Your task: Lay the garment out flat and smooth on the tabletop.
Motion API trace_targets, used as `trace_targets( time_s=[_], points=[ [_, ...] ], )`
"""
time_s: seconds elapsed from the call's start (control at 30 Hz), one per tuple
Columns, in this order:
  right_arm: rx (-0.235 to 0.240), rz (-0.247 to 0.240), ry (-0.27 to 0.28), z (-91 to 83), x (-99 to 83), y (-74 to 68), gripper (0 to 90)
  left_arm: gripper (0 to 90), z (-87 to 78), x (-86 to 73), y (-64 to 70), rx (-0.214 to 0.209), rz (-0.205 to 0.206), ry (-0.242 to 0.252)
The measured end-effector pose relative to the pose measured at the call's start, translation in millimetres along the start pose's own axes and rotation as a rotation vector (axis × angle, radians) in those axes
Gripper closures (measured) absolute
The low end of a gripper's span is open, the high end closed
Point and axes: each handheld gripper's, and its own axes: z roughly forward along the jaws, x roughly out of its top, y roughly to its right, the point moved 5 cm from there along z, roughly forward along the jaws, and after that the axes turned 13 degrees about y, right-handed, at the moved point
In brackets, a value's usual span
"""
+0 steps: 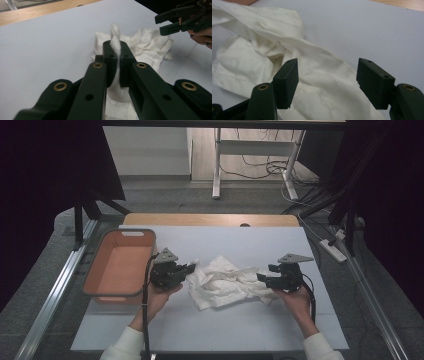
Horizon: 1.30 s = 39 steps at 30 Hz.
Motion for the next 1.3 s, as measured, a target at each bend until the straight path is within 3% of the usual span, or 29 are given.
trace_targets(
  time_s=[0.13,0.4,0.63,0.77,0.9,0.97,1.07,1.17,1.3],
  points=[
    [-0.023,-0.011,-0.018,0.7,-2.8,4.7,34.0,86.6,-2.9,1.0,-3.0,0.005,-0.004,0.006],
    [-0.061,0.017,-0.058,3.3,-12.4,16.2,34.1,86.6,-15.2,5.1,-15.2,0.029,-0.02,0.031],
    [-0.071,0.016,-0.092,6.7,-19.4,19.7,34.7,86.7,-21.9,6.0,-22.0,0.047,-0.026,0.041],
    [-0.062,0.042,-0.127,9.8,-26.4,21.2,38.4,86.6,-22.7,4.8,-25.1,0.053,-0.032,0.04],
    [-0.046,0.047,-0.149,12.2,-29.7,20.1,47.3,86.7,-23.7,5.1,-26.4,0.056,-0.035,0.043],
    [-0.003,0.04,-0.178,14.1,-32.2,16.5,66.8,86.6,-25.4,5.6,-28.3,0.06,-0.038,0.047],
    [0.025,0.011,-0.193,15.1,-32.3,12.6,82.1,86.6,-27.4,6.1,-30.3,0.063,-0.04,0.05],
    [0.013,-0.024,-0.164,11.0,-25.7,11.2,85.9,86.7,-29.6,6.9,-32.5,0.069,-0.045,0.056],
    [-0.013,-0.043,-0.077,-1.6,-8.3,12.9,86.4,86.7,-33.9,9.0,-35.5,0.075,-0.049,0.069]
  ],
)
